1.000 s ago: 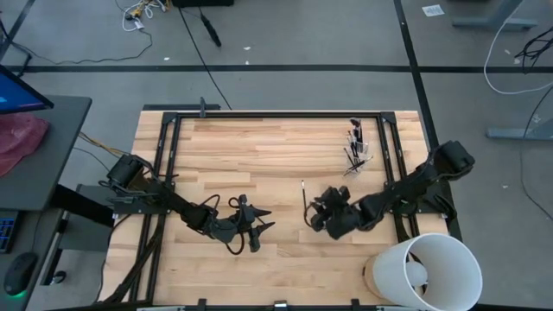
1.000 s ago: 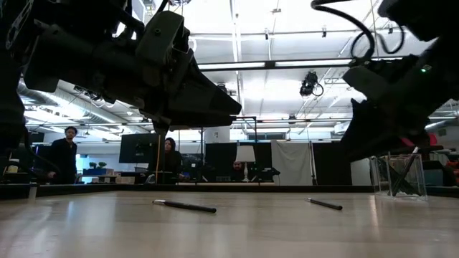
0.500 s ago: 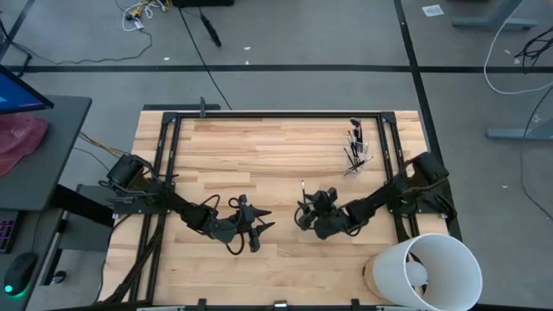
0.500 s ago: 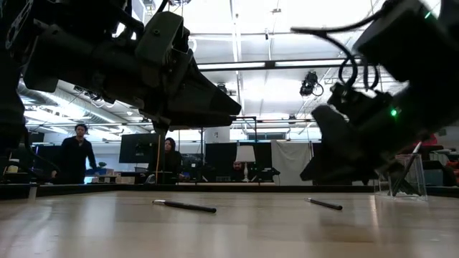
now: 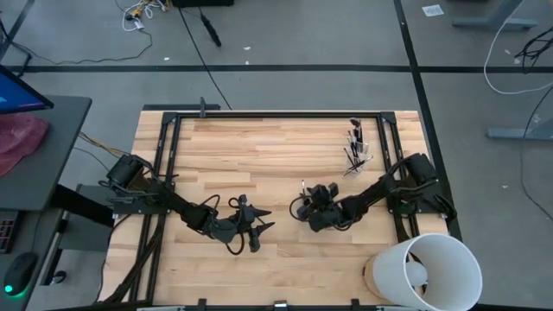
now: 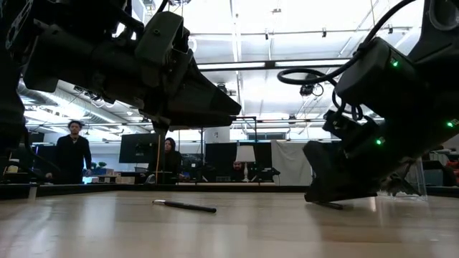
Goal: Put items in baskets/containers
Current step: Put the eyeshadow brush into the transparent organizer
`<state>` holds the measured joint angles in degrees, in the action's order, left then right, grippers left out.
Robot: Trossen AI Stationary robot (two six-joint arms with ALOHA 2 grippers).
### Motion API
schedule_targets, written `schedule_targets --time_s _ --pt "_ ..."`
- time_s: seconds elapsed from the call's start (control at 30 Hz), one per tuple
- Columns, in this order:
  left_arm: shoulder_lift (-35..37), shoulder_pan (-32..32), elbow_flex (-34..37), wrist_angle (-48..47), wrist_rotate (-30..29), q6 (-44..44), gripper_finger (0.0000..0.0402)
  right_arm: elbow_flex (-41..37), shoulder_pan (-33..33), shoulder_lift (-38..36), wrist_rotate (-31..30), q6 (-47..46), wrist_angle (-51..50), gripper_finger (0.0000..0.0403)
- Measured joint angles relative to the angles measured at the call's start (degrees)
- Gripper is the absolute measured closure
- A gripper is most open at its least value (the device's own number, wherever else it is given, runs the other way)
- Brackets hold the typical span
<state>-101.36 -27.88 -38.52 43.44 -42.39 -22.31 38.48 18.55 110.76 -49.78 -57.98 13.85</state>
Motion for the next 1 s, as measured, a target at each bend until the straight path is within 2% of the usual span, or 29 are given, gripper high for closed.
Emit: schedule_targets --time_s 0.2,0.4,0.57,0.73,0.9,1.0 --pt "0.00 0.00 0.00 0.00 0.00 -0.02 0.0225 -0.34 1.54 -0.02 1.24 0.00 -4.33 0.0322" --pt "0.00 0.00 0.00 0.00 0.06 -0.04 0.0225 -4.83 3.32 0.00 -0.02 -1.10 2.22 0.0390" --pt "0.00 0.00 0.00 -0.02 0.22 -0.04 0.0225 -8.76 3.99 0.22 0.24 3.58 13.32 0.0393" --pt "0.00 0.00 0.00 -0.02 0.22 -0.05 0.0225 -9.53 4.06 0.47 4.39 12.06 25.17 0.0395" --pt "0.00 0.00 0.00 -0.07 1.15 -0.07 0.0225 -9.39 4.49 -0.78 14.34 17.25 31.48 0.0396" --pt "0.00 -0.04 0.00 -0.36 2.35 -0.07 0.0225 -9.33 4.50 -1.70 16.26 20.81 35.43 0.0396"
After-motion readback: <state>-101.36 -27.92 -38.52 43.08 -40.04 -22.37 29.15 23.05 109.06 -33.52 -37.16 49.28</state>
